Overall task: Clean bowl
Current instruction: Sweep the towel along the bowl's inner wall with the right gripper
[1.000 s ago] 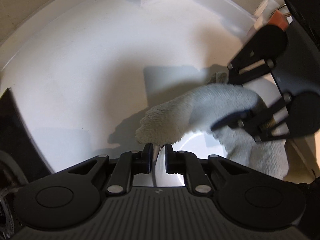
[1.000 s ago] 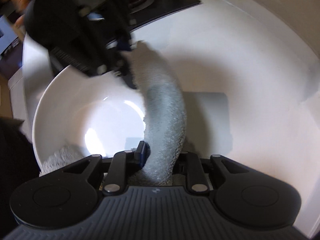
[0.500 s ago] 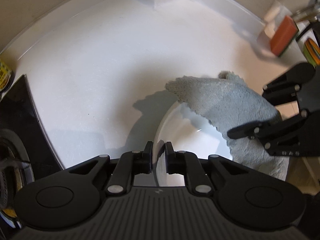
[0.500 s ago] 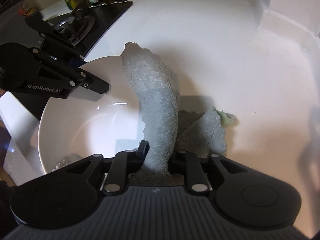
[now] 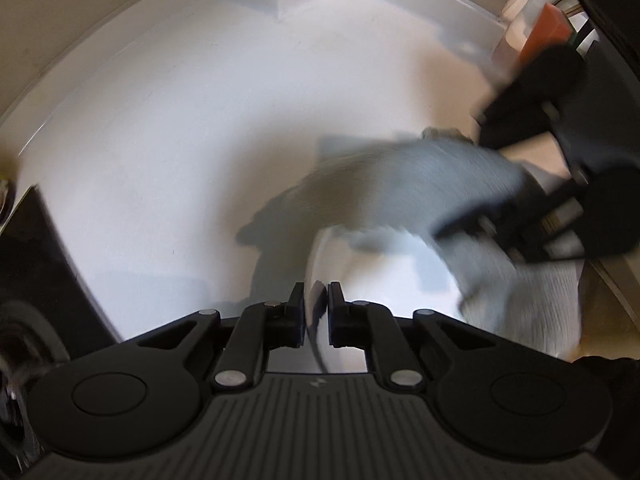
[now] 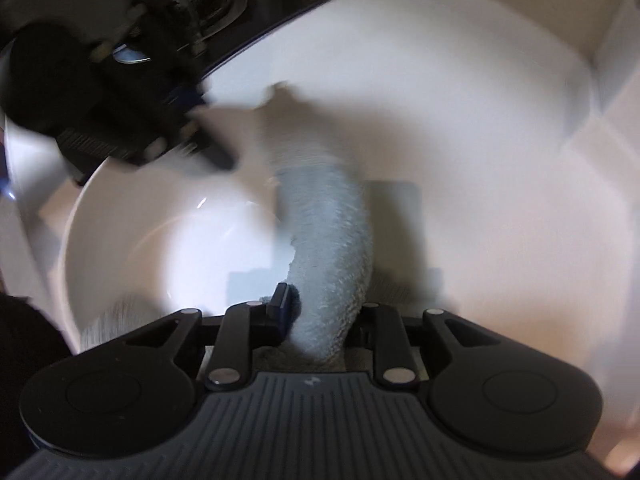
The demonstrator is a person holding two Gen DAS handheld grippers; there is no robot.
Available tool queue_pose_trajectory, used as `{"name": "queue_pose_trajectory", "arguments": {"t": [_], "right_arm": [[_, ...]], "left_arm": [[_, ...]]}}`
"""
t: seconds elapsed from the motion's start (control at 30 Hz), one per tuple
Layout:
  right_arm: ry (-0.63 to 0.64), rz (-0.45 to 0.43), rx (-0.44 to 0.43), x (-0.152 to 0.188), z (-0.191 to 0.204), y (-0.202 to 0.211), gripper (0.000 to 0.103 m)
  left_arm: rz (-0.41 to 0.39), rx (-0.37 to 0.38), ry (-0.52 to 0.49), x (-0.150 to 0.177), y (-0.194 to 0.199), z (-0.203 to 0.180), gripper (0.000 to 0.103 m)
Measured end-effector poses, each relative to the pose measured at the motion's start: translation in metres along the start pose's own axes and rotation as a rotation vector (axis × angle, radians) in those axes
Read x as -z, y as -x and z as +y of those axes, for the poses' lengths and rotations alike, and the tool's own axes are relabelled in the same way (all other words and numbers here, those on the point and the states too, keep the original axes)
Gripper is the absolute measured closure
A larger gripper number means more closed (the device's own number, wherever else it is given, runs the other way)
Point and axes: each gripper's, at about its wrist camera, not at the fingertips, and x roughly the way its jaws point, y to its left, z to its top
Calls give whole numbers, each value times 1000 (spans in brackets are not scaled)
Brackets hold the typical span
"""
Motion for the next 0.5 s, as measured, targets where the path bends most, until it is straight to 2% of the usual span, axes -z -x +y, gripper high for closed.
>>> {"name": "queue_pose_trajectory", "arguments": {"t": [0.1,0.17,0.23,0.33,0.5], "right_arm": [[-74,-38,-4,-5,-7,-4,84],[-240,-28,-13,4,-13,-4,85],[-342,-10,-5,19,-12,-1,85],[-373,-8,-16,34,-6,2,85],[-358,-27,-55,45,0,2,85]], "left_arm": [[-45,-20,87,12,2,-1,95],[-75,-29,145,19,3,0,96],[-94,-41,184,22,4,-2,96],[-94,-48,186,22,4,-4,95],[-81,0,164,12,9,7,94]]}}
